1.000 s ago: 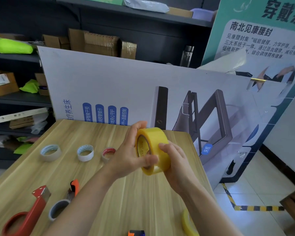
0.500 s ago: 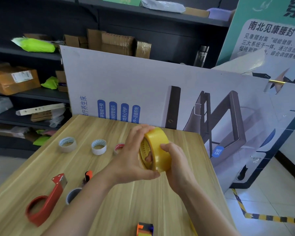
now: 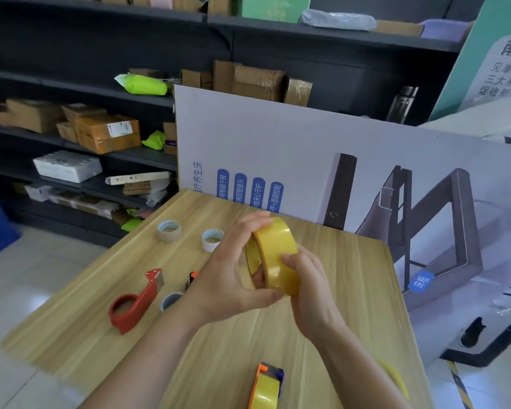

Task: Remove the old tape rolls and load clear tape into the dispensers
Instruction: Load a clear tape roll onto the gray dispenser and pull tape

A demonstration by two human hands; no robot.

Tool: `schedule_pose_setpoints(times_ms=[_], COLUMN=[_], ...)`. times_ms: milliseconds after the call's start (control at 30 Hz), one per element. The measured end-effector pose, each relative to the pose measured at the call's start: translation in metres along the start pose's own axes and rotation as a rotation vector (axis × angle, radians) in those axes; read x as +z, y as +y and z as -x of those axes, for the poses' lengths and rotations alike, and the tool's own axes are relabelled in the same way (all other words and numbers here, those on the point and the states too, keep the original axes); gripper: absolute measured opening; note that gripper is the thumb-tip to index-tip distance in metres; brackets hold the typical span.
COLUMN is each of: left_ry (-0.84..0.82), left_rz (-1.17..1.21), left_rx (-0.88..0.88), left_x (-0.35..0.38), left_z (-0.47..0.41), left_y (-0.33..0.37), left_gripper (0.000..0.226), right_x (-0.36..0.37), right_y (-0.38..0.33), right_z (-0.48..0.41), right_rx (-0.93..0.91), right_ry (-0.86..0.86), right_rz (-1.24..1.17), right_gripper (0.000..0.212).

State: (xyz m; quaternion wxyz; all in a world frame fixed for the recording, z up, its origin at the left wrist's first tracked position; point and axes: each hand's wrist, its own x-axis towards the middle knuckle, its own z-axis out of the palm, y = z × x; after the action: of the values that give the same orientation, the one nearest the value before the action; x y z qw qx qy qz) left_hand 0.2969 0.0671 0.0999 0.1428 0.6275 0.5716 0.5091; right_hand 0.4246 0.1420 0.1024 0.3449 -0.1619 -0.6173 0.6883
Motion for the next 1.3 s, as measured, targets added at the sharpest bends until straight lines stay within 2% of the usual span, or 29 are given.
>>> schedule_pose_setpoints(times_ms=[133, 267, 367, 467, 633, 733, 833, 967, 1067, 1167, 1300], left_ry=[0.017, 0.065, 0.088, 0.104, 0.109, 0.097, 0.052, 0.064, 0.053, 0.074, 0.058], left_rz=[-0.082, 0.085, 0.128, 0.062, -0.224, -0.288, -0.2, 0.037, 0.042, 0.099, 0.247], left_rx=[0.038, -0.118, -0.152, -0.094, 0.127, 0.199, 0.153, -0.032, -0.049, -0.028, -0.091], left_x=[-0.013, -0.034, -0.058, -0.084, -0.134, -0.166, -0.201, -0.237, -0.253, -0.26, -0.262], left_z=[0.01, 0.014, 0.015, 0.018, 0.02, 0.021, 0.023, 0.022, 0.021, 0.022, 0.017], left_y=[0.003, -0.008, -0.018, -0.027, -0.049, -0.065, -0.083, -0.1, -0.108, -0.113, -0.115], left_gripper=[0.088, 0.112, 0.109, 0.1, 0.099, 0.099, 0.105, 0.108, 0.098, 0.093, 0.084], right_x=[0.015, 0.038, 0.058, 0.082, 0.137, 0.167, 0.197, 0.225, 0.237, 0.24, 0.243], right_y=[0.0, 0.0, 0.006, 0.012, 0.021, 0.027, 0.035, 0.046, 0.053, 0.056, 0.047], right_z=[-0.002, -0.006, -0.016, -0.03, -0.063, -0.08, -0.096, -0.108, -0.114, -0.119, -0.121], right_rx=[-0.003, -0.061, -0.077, -0.069, -0.047, -0.063, -0.079, -0.098, -0.104, -0.082, -0.068], right_ry=[0.004, -0.081, -0.106, -0.09, -0.004, -0.006, -0.012, -0.009, -0.009, 0.007, -0.026], right_rz=[0.03, 0.048, 0.054, 0.062, 0.004, -0.007, -0.026, 0.015, 0.042, 0.068, 0.03], right_gripper=[0.025, 0.032, 0.029, 0.025, 0.027, 0.027, 0.031, 0.033, 0.025, 0.036, 0.035])
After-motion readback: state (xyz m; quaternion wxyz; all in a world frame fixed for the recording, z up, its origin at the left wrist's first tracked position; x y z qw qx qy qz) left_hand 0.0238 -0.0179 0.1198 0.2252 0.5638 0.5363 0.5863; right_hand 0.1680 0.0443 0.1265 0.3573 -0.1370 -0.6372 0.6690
